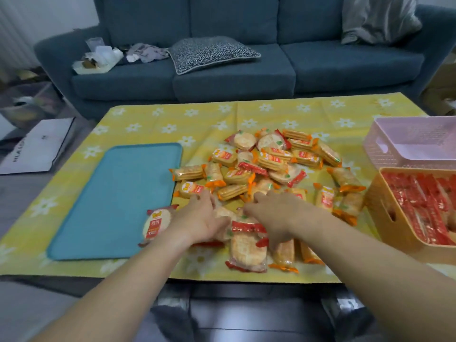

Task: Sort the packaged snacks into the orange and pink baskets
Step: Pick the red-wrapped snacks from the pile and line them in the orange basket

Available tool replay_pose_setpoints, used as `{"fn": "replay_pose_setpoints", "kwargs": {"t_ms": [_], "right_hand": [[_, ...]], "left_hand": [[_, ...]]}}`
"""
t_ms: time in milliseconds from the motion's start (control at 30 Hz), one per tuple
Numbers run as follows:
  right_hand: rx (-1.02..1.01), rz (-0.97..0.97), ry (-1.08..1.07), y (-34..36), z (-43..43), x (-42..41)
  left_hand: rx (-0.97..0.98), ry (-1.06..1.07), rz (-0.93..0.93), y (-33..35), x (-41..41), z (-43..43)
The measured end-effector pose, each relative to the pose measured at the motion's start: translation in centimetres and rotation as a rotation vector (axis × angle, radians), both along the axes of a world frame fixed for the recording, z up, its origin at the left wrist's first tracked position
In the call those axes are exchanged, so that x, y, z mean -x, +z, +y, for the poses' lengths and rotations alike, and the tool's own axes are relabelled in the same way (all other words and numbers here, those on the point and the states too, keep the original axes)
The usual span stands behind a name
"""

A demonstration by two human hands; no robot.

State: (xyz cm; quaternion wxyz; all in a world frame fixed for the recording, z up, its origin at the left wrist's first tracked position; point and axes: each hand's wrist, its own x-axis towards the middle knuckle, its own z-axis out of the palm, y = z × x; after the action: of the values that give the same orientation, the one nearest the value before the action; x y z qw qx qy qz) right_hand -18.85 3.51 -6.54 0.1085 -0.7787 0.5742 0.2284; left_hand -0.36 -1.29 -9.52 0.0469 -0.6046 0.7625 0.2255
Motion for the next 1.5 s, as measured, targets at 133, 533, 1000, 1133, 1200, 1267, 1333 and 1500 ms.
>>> {"fn": "replay_pose_setpoints", "kwargs": {"t_ms": [133,533,1000,1133,1200,1267,1333,1500], "right_hand": [[0.100,-0.103,-0.051,0.0,-1.0,0.5],[-0.195,-0.647,-0.523,1.8,0.2,0.0],[-0.310,-0.557,-0.528,-0.9,-0.8,-0.8],[-0.373,-0.673,-0.579,-0.1,-1.1,-0.4],[-0.385,-0.877,-0.666,-0.2,-1.3,-0.5],[-0.399,-1.115,-0.797,-0.9,-1.6,-0.4],[-0.421,-1.357,-0.896,-1.5,-2.2,-0.9],[-0.330,-1.571,-0.986,-2.2,-3.2,-4.6]], "left_hand": [[0.039,0.076,0.047,-0.8,1.0,0.4],[-0.202,0.163,0.237,0.8,-4.3,-1.7],[-0.187,0.305,0.283,0.9,-2.7,-0.4],[-0.195,0.436,0.435,1.6,-5.9,-1.3],[-0.183,0.552,0.484,1.7,-8.5,-2.1],[-0.190,0.635,0.500,1.5,-10.5,-2.4],[-0.196,0.672,0.504,0.9,-11.4,-2.3],[-0.186,0.651,0.492,0.5,-11.1,-1.2]]}}
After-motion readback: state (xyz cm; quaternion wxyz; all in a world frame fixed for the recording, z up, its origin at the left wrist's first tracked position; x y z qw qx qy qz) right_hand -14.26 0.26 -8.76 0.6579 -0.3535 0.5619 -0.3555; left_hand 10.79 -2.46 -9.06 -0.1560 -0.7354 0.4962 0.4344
